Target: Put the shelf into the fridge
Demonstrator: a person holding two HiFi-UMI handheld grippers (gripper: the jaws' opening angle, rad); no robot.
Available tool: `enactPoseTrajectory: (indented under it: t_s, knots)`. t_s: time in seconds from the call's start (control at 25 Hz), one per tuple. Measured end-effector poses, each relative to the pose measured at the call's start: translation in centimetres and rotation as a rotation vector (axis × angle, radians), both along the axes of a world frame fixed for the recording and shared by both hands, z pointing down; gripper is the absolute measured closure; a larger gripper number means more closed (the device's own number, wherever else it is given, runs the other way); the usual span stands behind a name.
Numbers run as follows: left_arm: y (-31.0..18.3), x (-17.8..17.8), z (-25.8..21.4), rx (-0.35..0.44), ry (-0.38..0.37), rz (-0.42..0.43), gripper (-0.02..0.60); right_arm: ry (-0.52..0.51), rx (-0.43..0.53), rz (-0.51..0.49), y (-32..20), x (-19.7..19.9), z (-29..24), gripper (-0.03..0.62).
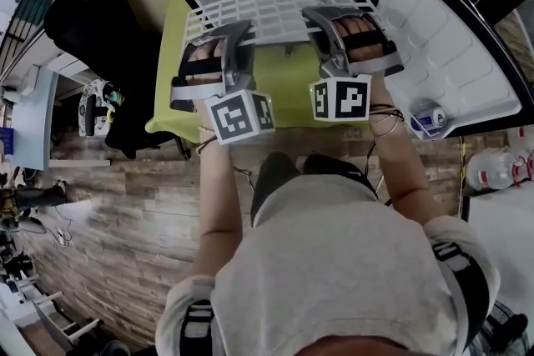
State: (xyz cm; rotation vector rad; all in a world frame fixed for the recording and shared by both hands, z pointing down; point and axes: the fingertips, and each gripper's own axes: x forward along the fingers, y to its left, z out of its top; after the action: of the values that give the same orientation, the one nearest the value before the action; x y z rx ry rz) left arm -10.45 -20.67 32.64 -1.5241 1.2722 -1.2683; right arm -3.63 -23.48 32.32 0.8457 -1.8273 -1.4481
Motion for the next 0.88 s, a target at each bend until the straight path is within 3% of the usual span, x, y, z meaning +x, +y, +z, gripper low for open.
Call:
enactPoseTrajectory:
  t_s: [0.64, 0.88]
  knots:
    - [-1.6, -0.1, 1.4, -0.035, -0.004, 0.111, 0.526, 0.027, -0.027, 0.089, -0.9, 0.1, 1.6, 0.547]
    - [-2.2, -0.7, 0.7, -0.015, -0.002, 0.145, 0.526, 0.022, -0.01, 0.125, -1.2, -0.4, 0.9, 0.548]
